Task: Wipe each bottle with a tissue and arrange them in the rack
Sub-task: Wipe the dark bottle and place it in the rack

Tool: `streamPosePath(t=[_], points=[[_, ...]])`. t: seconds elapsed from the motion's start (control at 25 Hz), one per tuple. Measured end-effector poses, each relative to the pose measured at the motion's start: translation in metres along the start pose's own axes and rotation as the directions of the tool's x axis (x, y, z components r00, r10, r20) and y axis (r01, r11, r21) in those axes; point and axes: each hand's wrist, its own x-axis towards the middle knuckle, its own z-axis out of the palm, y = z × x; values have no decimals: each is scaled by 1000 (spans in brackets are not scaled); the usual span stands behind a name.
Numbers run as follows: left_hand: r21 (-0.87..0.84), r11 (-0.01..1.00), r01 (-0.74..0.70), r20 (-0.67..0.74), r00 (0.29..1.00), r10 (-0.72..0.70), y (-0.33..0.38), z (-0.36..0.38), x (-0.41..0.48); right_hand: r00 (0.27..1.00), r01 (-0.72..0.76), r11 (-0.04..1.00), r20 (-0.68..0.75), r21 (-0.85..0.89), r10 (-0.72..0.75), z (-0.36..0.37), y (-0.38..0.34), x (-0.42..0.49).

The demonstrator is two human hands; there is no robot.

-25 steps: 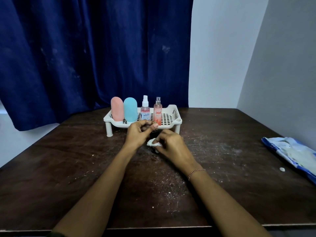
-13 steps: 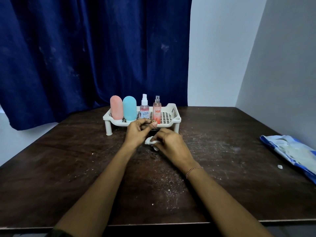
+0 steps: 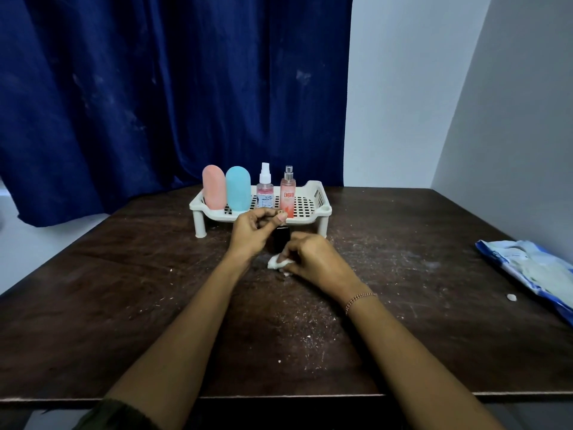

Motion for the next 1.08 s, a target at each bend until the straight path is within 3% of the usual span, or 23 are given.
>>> streamPosePath(t=[0.08,0.16,0.4,0.56,0.68,0.84,1.08], points=[[-3,1000,2,9,1000,-2,-1,0,0,997,14,1000,75,-20,-12,-4,5,0],[9,1000,4,14,1000,-4,-1,0,0,998,16,999,60,-44,-13,-8,8,-1],[35,999,-2,46,999,0,-3,0,3,980,21,996,-196,-82,-37,-10,2,-1],[76,997,-13,47,999,10,-2,1,3,943,-69,994,-329,-85,37,-7,4,1],[90,995,-43,73,997,36,1,2,3,939,-96,993,-339,-71,67,-6,6,0],[105,993,-63,124,991,50,2,0,4,959,4,998,-284,-70,-24,-5,3,0],[34,999,35,143,989,-39,3,0,4,960,-43,999,-276,-25,34,-2,8,1]])
